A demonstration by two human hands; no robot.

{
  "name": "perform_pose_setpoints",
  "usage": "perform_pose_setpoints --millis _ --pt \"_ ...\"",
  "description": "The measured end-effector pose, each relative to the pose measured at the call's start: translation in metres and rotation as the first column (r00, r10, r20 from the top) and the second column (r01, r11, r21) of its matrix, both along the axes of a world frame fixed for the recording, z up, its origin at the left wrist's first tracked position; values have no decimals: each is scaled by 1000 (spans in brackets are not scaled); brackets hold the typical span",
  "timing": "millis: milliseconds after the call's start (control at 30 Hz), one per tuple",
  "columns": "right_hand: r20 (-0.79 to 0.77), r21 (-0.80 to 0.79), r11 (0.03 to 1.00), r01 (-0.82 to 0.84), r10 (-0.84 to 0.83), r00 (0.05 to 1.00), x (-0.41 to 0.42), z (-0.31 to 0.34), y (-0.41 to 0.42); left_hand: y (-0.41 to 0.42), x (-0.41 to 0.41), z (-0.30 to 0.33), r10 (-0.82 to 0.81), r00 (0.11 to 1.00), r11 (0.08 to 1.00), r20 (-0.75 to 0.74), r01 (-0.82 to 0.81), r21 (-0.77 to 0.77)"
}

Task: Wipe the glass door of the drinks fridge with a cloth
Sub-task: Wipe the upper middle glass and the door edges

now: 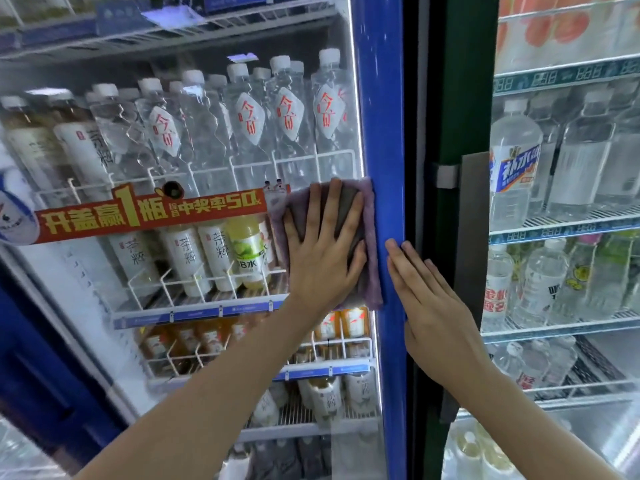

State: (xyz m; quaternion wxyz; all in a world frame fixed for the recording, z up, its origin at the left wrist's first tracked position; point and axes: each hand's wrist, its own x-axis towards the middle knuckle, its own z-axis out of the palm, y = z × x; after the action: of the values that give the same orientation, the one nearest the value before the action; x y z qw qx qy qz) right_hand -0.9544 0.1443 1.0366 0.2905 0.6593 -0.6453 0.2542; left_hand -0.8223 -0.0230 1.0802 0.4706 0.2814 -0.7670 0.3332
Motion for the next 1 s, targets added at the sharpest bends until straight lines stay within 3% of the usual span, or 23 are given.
perform_pose_setpoints --millis 233,400,533,633,800,867,1000 --pt "-13 -15 1000 -20 20 1000 -4 -4 -5 20 4 -114 -6 998 988 63 -3 152" --pt "37 -50 998 -33 35 999 1 -6 -5 28 16 -115 -117 990 963 85 92 255" --pt "148 -230 973 -25 61 987 21 -19 -6 24 52 -106 -240 954 940 181 181 290" --pt "134 -360 930 -70 125 983 45 -49 -12 22 78 -101 -178 958 962 223 123 242" --pt "65 -125 984 -130 139 988 76 -82 -47 24 115 -104 -52 976 984 210 15 175" --pt "65 -98 991 -88 94 993 78 -83 -65 29 133 -112 -9 988 973 156 -27 228" --pt "11 -193 981 -31 34 999 71 -70 -92 34 180 -130 44 996 918 79 -71 390"
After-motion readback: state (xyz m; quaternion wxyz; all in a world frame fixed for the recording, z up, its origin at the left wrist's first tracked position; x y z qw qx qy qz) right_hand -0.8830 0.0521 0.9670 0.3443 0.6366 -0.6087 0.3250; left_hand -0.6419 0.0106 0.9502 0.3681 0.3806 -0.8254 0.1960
